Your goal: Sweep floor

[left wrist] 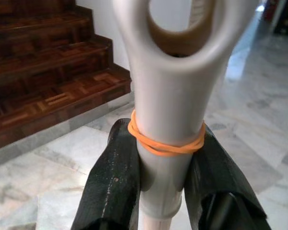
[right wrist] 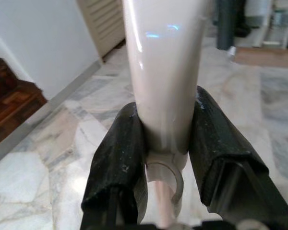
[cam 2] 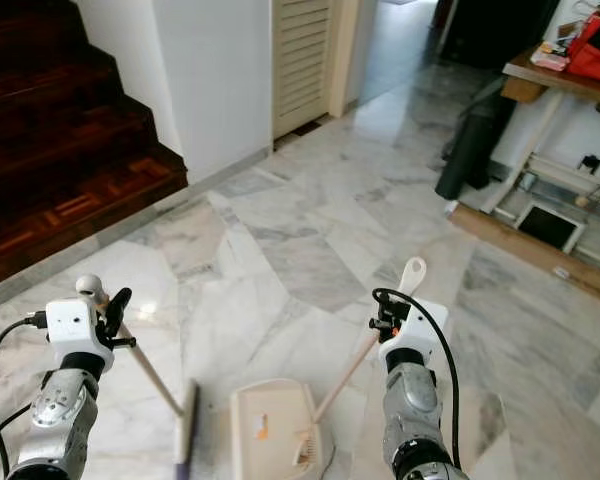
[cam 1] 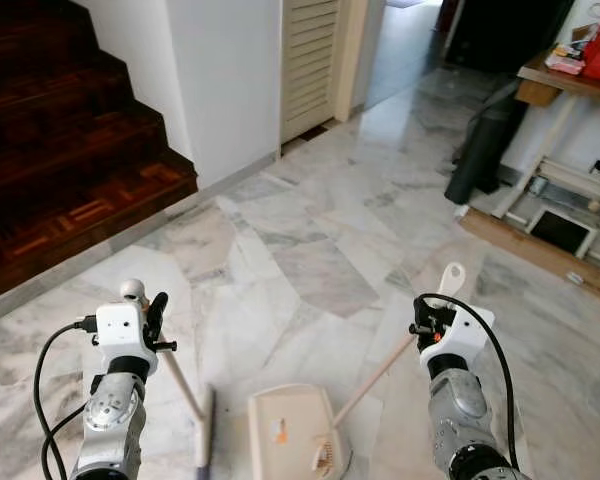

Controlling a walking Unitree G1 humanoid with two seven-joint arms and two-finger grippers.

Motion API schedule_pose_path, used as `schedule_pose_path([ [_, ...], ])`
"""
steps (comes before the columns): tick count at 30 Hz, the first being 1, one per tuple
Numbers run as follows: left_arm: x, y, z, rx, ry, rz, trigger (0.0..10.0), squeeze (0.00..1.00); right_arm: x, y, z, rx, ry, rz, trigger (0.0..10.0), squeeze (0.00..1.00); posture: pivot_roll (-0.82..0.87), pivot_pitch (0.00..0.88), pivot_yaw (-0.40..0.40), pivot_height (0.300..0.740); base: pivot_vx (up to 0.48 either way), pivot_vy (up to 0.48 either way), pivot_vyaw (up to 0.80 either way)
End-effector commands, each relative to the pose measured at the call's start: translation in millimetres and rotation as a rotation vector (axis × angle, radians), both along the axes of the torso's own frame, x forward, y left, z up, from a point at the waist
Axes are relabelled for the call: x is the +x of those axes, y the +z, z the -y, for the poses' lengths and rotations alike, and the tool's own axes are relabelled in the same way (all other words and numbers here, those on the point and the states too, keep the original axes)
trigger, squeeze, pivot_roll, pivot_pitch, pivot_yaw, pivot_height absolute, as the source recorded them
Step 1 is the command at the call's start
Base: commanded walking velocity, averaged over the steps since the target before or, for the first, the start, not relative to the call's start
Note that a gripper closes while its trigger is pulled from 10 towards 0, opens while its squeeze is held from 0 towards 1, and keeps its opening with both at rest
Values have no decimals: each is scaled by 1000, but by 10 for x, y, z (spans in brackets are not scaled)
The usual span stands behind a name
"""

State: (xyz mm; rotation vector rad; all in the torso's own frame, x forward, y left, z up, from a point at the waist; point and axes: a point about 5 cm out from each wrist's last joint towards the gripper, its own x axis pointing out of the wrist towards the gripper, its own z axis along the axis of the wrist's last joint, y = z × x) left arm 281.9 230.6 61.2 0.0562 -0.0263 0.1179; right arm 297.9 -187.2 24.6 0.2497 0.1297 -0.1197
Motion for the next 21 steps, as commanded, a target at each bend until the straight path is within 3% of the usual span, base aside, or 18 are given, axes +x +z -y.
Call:
schedule_pose_path([
  [1,57,77,49,3,-16,35,10000,0,27,72,87,-1,-37,39,10000,0,6,0,-33,740,0,292,525],
  [6,55,75,51,3,-17,34,10000,0,34,78,73,3,-30,43,10000,0,5,0,-33,740,0,292,700],
  [12,54,75,53,2,-18,34,10000,0,35,78,74,2,-26,42,10000,0,2,0,-32,740,0,292,0],
  [21,51,69,59,1,-23,32,10000,0,34,82,61,3,-18,49,10000,0,-1,0,-27,740,0,298,800],
])
